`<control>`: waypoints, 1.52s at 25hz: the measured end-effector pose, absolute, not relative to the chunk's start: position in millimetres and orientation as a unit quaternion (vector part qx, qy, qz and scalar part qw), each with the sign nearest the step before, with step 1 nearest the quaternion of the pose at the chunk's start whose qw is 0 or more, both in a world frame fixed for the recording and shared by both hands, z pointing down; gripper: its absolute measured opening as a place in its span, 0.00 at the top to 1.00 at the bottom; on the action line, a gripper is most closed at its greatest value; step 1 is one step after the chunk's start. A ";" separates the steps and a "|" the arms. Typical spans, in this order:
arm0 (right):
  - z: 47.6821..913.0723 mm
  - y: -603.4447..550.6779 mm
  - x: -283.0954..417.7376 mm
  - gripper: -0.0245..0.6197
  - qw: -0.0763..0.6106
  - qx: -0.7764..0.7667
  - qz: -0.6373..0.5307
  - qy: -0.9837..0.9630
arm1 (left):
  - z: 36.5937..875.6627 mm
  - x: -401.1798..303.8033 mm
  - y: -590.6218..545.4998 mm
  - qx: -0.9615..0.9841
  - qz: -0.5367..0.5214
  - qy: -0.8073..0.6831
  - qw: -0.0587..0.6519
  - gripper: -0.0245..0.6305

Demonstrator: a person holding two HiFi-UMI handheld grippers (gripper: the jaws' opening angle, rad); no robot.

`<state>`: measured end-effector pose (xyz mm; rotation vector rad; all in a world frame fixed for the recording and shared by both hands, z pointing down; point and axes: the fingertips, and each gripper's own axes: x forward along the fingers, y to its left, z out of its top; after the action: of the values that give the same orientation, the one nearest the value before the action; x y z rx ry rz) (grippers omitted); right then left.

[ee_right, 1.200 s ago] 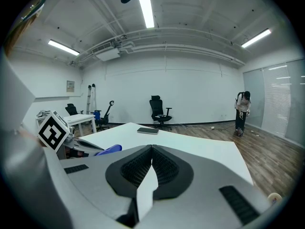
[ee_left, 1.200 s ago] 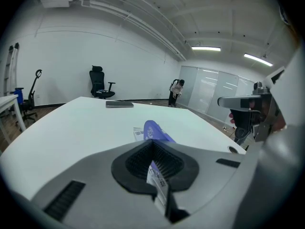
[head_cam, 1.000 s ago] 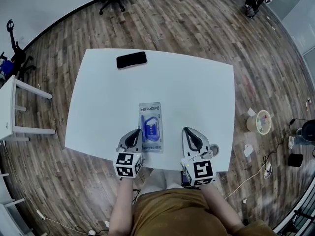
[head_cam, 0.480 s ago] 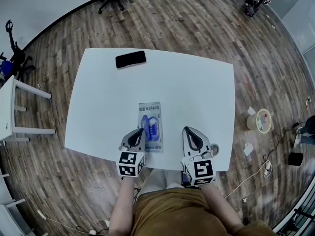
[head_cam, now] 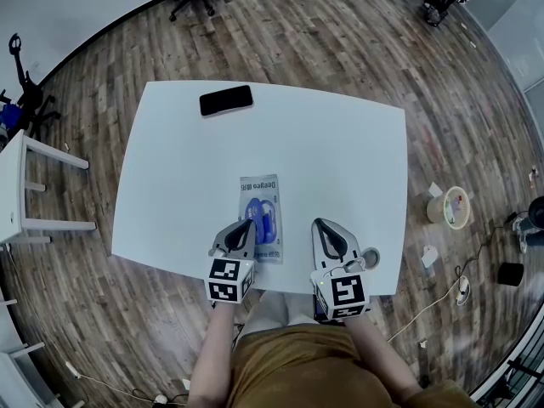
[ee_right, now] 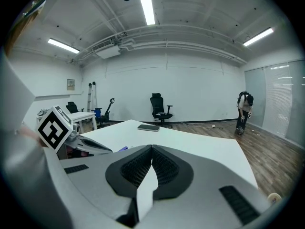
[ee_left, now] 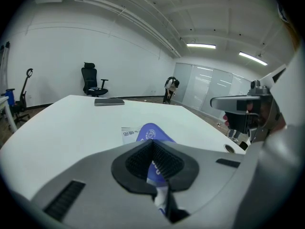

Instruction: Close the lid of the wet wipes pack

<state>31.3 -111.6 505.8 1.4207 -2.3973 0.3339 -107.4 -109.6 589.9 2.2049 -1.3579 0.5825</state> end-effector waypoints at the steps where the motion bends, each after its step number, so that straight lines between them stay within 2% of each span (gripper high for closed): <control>1: 507.3 -111.6 30.0 0.95 0.168 0.498 0.117 -0.843 | 590.6 -106.9 -109.9 0.806 0.213 -0.496 0.242 0.95; 19: 527.5 -105.6 -0.6 0.95 0.187 0.457 0.133 -0.859 | 614.0 -90.5 -109.0 0.804 0.251 -0.452 0.293 0.95; 38: 530.7 -105.1 5.1 0.95 0.191 0.470 0.139 -0.850 | 635.2 -88.1 -105.4 0.792 0.306 -0.424 0.314 0.95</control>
<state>5.1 -105.1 530.7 1.3198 -2.3884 0.3916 -88.1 -105.4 635.2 2.0882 -1.1186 0.8054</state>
